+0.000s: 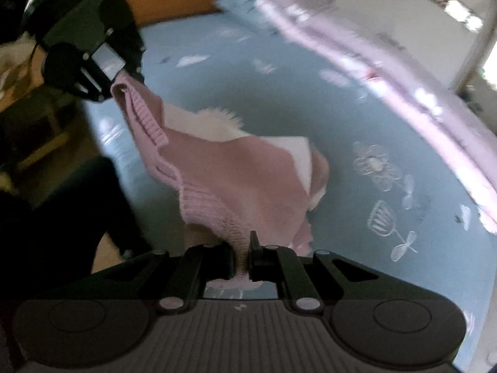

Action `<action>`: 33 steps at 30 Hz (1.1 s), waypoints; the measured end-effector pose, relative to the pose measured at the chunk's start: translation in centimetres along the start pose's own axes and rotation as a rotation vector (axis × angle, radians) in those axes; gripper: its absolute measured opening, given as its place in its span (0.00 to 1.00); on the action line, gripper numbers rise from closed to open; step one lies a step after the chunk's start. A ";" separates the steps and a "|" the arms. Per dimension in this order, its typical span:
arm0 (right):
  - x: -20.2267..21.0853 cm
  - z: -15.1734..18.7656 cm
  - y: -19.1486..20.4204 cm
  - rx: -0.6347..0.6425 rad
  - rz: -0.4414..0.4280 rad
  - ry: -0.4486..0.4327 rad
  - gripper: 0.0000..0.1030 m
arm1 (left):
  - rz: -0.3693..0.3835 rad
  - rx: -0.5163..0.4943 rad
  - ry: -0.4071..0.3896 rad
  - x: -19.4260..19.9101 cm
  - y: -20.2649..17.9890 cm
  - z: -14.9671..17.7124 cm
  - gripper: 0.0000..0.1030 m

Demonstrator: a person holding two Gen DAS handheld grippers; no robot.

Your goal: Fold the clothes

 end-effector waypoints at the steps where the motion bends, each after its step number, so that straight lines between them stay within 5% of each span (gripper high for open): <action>1: 0.2 -0.4 0.2 0.028 -0.008 0.020 0.09 | 0.012 -0.028 0.006 0.4 -0.1 -0.2 0.06; 11: 9.1 -6.2 -2.9 0.234 0.154 0.044 0.09 | -0.043 -0.210 0.003 6.5 4.8 -4.5 0.06; 19: 16.4 -12.0 -6.5 0.262 0.311 -0.014 0.09 | -0.254 -0.220 -0.049 14.8 12.4 -9.0 0.06; 26: 20.4 -14.7 -6.9 0.291 0.382 -0.064 0.09 | -0.347 -0.251 -0.028 19.5 14.2 -9.7 0.06; 33: 16.3 -13.6 -9.7 0.242 0.336 -0.062 0.09 | -0.287 -0.208 -0.018 14.3 15.0 -9.4 0.06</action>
Point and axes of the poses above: each gripper's, at about its wrist camera, not at the fingertips, and x roughly against the way its jaws point, y to its left, z to its underside, the point moved 10 cm from there along -x, roughly the way its jaws point, and after that the axes turned 7 degrees about -z, right-handed, at the moved point
